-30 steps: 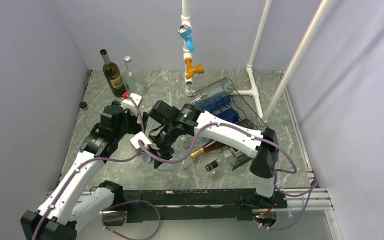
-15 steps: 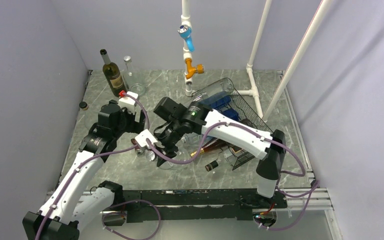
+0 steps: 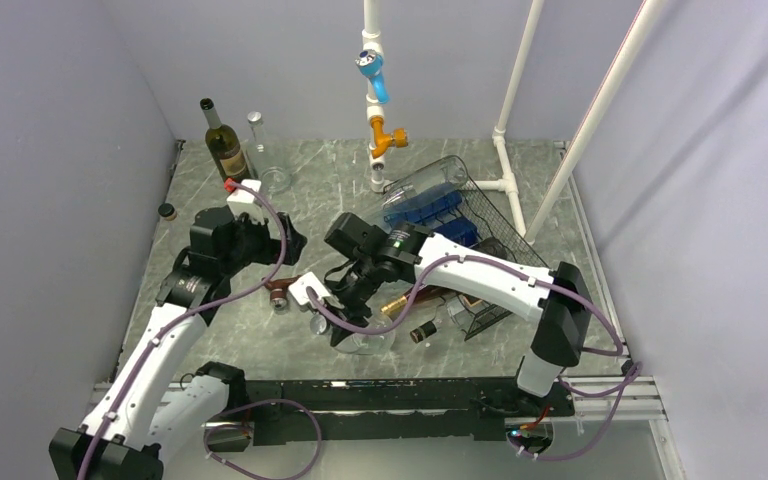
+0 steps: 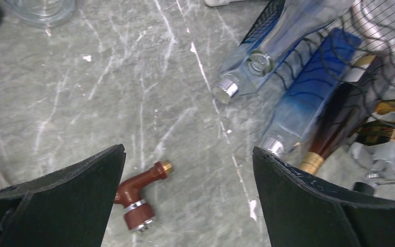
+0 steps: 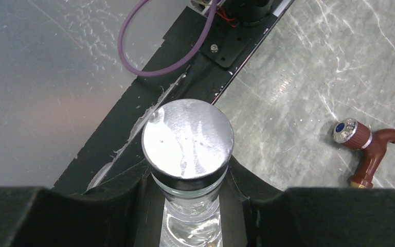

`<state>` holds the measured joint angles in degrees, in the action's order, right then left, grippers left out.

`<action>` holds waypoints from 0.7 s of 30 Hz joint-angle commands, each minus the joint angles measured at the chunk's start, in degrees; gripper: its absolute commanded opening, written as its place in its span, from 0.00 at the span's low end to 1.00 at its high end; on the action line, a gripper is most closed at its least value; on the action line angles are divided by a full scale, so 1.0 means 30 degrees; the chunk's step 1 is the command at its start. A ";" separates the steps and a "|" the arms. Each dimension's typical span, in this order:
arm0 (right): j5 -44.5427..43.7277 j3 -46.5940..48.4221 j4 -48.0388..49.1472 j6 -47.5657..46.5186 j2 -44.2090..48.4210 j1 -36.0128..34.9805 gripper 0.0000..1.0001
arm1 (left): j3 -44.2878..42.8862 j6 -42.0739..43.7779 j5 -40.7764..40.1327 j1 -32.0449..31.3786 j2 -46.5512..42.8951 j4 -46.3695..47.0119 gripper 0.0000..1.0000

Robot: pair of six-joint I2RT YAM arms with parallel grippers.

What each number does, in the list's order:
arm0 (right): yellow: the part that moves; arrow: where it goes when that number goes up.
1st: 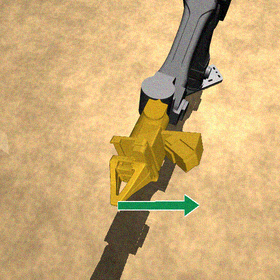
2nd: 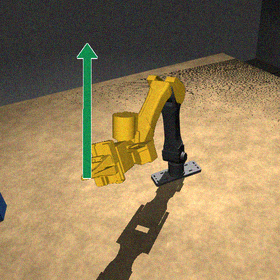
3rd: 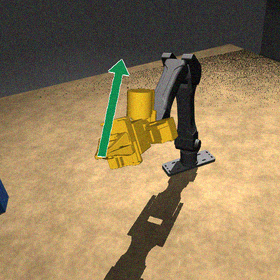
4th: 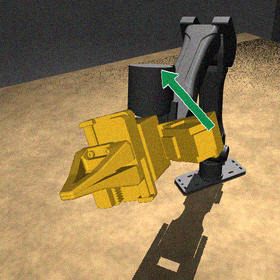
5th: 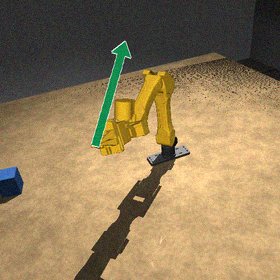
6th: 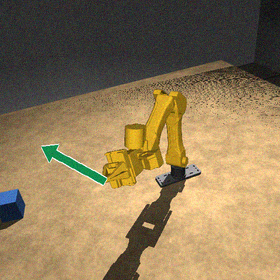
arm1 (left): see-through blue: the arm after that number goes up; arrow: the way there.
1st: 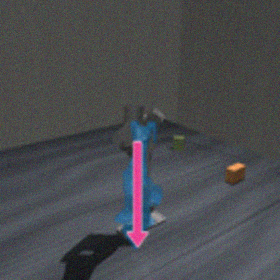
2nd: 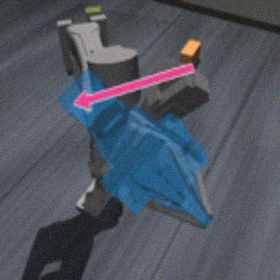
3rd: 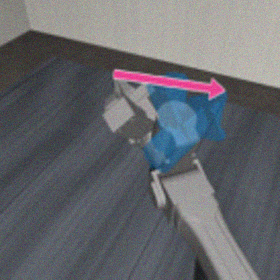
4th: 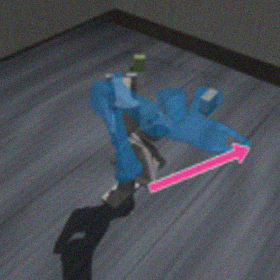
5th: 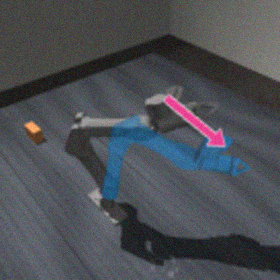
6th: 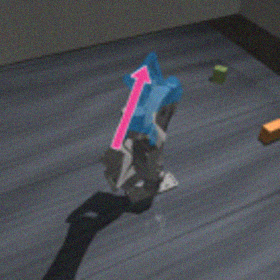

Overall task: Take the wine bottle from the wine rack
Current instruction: Pick up the wine bottle from the wine rack, then place the wine bottle at the center of the board.

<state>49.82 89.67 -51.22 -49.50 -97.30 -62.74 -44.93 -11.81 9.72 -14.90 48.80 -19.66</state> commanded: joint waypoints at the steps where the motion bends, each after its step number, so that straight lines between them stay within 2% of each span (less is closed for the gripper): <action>1: 0.1709 -0.0035 0.4715 0.1803 0.1498 0.0434 0.00 | -0.0058 -0.3054 0.0861 0.0160 -0.1000 0.0516 1.00; 17: 0.1718 -0.2143 1.2466 0.7717 -0.0115 0.0865 0.00 | 0.0477 -0.3913 -0.4665 0.0160 -0.5558 -0.2564 1.00; 21: 0.1608 -0.2462 1.3602 0.8672 -0.0512 0.1067 0.00 | 0.0900 -0.4152 -0.5238 0.0160 -0.6588 -0.2914 0.99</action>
<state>51.48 81.71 -21.32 -28.80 -99.57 -60.38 -43.18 -22.70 -1.74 -14.66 31.35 -26.74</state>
